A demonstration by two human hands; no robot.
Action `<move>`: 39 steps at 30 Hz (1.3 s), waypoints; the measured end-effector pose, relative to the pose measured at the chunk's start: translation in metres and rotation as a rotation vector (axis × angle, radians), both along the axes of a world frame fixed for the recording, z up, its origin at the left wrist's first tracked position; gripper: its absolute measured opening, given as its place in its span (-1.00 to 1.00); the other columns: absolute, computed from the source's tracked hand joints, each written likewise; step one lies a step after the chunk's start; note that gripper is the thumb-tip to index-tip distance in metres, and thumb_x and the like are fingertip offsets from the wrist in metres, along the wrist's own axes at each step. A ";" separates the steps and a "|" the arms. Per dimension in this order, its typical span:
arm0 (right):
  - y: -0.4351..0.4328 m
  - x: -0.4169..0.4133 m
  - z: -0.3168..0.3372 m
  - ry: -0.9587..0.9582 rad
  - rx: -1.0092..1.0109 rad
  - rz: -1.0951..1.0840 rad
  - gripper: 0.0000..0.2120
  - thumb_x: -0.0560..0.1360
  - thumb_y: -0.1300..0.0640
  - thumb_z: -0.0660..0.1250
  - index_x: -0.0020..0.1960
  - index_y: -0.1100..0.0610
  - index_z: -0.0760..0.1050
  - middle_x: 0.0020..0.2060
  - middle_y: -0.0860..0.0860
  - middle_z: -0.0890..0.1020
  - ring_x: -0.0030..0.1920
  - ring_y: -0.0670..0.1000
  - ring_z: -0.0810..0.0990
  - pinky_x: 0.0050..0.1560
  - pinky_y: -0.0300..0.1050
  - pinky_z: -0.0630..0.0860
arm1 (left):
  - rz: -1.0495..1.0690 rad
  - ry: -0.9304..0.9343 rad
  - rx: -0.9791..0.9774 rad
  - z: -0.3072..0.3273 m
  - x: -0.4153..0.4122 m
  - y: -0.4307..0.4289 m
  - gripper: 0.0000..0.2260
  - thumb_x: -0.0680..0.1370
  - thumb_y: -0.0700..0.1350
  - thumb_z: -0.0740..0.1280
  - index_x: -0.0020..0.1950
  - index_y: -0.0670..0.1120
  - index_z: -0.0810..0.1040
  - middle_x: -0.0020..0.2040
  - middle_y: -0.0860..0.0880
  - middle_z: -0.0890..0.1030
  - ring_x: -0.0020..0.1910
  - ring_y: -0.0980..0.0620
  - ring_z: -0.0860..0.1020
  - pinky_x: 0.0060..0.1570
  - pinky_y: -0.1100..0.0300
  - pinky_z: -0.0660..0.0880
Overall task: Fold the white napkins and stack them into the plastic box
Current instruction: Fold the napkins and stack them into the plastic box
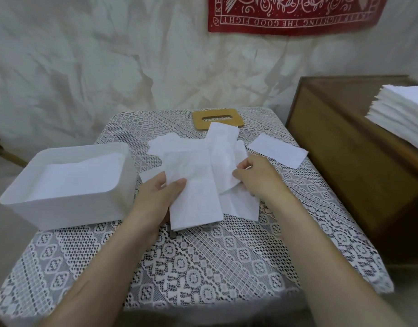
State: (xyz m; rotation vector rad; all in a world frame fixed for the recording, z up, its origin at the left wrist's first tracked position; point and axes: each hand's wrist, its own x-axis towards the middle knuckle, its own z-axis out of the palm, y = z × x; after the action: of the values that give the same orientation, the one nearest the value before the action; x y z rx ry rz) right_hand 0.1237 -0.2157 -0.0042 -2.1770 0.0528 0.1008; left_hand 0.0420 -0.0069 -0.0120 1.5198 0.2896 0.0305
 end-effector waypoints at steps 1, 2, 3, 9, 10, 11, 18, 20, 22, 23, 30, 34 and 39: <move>-0.005 -0.006 -0.001 0.000 0.012 -0.002 -0.91 0.55 0.15 0.34 -0.13 0.10 0.51 -0.31 0.01 0.62 -0.40 0.04 0.54 -0.21 -0.05 0.47 | -0.005 -0.005 0.002 0.000 -0.003 -0.001 -0.86 0.66 -0.13 0.35 0.19 -0.04 0.64 0.01 0.01 0.77 -0.06 0.01 0.74 -0.24 0.16 0.61; -0.012 -0.012 -0.002 -0.004 0.015 -0.012 -0.91 0.55 0.15 0.33 -0.14 0.10 0.50 -0.33 0.02 0.62 -0.45 0.03 0.51 -0.24 -0.07 0.45 | -0.009 -0.007 0.000 0.000 -0.006 -0.002 -0.85 0.65 -0.14 0.35 0.20 -0.05 0.64 0.02 0.01 0.77 -0.04 -0.01 0.74 -0.21 0.14 0.61; -0.019 -0.018 -0.003 -0.009 0.017 -0.024 -0.92 0.54 0.16 0.33 -0.13 0.10 0.49 -0.33 0.03 0.62 -0.46 0.02 0.50 -0.25 -0.08 0.43 | -0.012 -0.007 -0.006 0.000 -0.010 -0.003 -0.84 0.65 -0.14 0.35 0.21 -0.07 0.63 0.03 0.00 0.77 -0.01 -0.03 0.74 -0.15 0.09 0.62; -0.046 -0.041 -0.003 0.079 0.034 -0.037 -0.85 0.49 0.15 0.38 0.06 0.02 0.55 -0.40 0.02 0.67 -0.48 -0.04 0.51 -0.36 -0.14 0.44 | -0.027 0.009 -0.049 0.000 -0.023 -0.012 -0.84 0.66 -0.13 0.35 0.22 -0.06 0.62 0.06 -0.01 0.76 0.04 -0.08 0.73 -0.01 -0.03 0.62; -0.047 -0.042 -0.001 0.090 0.035 -0.031 -0.83 0.50 0.14 0.39 0.08 0.01 0.53 -0.39 0.03 0.67 -0.49 -0.05 0.50 -0.38 -0.15 0.42 | -0.029 0.012 -0.052 0.000 -0.023 -0.013 -0.84 0.66 -0.13 0.35 0.22 -0.07 0.62 0.06 -0.01 0.76 0.04 -0.08 0.73 -0.02 -0.02 0.62; -0.047 -0.042 0.000 0.095 0.037 -0.024 -0.83 0.51 0.13 0.40 0.08 -0.01 0.51 -0.37 0.05 0.68 -0.48 -0.04 0.50 -0.38 -0.15 0.42 | -0.028 0.014 -0.055 0.000 -0.023 -0.013 -0.84 0.66 -0.13 0.35 0.23 -0.07 0.62 0.06 -0.01 0.76 0.03 -0.07 0.74 -0.03 -0.01 0.62; -0.034 -0.025 -0.004 0.007 0.070 -0.045 -0.75 0.58 -0.07 0.36 -0.04 0.11 0.65 -0.37 0.03 0.64 -0.49 -0.01 0.52 -0.24 -0.07 0.48 | -0.023 0.029 -0.081 -0.001 -0.015 -0.010 -0.84 0.66 -0.13 0.35 0.22 -0.08 0.62 0.06 -0.03 0.76 0.01 -0.05 0.74 -0.02 -0.01 0.62; -0.030 -0.017 -0.006 -0.004 0.050 -0.051 -0.73 0.57 -0.04 0.37 -0.09 0.17 0.64 -0.37 0.02 0.64 -0.49 0.00 0.54 -0.21 -0.04 0.50 | -0.027 0.030 -0.076 -0.001 -0.012 -0.008 -0.83 0.66 -0.13 0.34 0.23 -0.09 0.62 0.06 -0.02 0.76 0.02 -0.05 0.74 -0.03 0.01 0.62; -0.029 -0.012 -0.006 -0.005 0.037 -0.040 -0.80 0.54 -0.02 0.40 -0.13 0.10 0.66 -0.34 0.02 0.68 -0.46 0.01 0.57 -0.13 0.03 0.58 | -0.034 0.032 -0.079 -0.001 -0.010 -0.008 -0.83 0.66 -0.12 0.33 0.23 -0.09 0.62 0.06 -0.02 0.76 0.03 -0.05 0.74 -0.05 0.03 0.63; -0.029 -0.010 -0.006 0.000 0.017 -0.032 -0.84 0.53 0.00 0.41 -0.13 0.06 0.67 -0.31 0.03 0.71 -0.44 0.02 0.58 -0.11 0.04 0.60 | -0.038 0.031 -0.081 -0.001 -0.010 -0.008 -0.83 0.67 -0.12 0.32 0.23 -0.08 0.62 0.06 -0.01 0.76 0.02 -0.04 0.74 -0.07 0.06 0.63; -0.046 -0.016 0.002 0.125 -0.043 0.033 -0.87 0.52 0.19 0.36 -0.21 0.12 0.60 -0.35 0.06 0.65 -0.44 0.05 0.54 -0.33 -0.11 0.45 | -0.036 0.034 -0.097 0.001 -0.011 -0.010 -0.82 0.69 -0.11 0.30 0.24 -0.08 0.62 0.05 0.00 0.76 0.00 0.01 0.74 -0.09 0.10 0.62; -0.050 -0.028 0.003 0.223 0.038 0.079 -0.84 0.57 0.12 0.39 -0.11 0.19 0.63 -0.32 0.10 0.70 -0.44 0.01 0.59 -0.34 -0.10 0.60 | -0.035 0.037 -0.096 0.000 -0.015 -0.011 -0.82 0.69 -0.10 0.30 0.24 -0.07 0.62 0.08 -0.02 0.76 0.04 -0.04 0.73 -0.03 0.02 0.61; -0.033 -0.022 -0.003 0.026 -0.177 -0.012 -0.74 0.55 -0.05 0.41 -0.06 0.16 0.64 -0.19 0.03 0.69 -0.13 0.13 0.67 -0.10 -0.04 0.55 | -0.028 0.038 -0.109 0.000 -0.017 -0.009 -0.83 0.69 -0.10 0.29 0.24 -0.07 0.62 0.09 -0.02 0.76 0.07 -0.04 0.73 0.03 0.00 0.60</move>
State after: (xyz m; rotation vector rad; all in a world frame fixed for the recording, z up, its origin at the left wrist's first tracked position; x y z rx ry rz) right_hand 0.1021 -0.2488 -0.0073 -2.3517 0.0929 0.1212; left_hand 0.0245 -0.0159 -0.0124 1.4169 0.2956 -0.0365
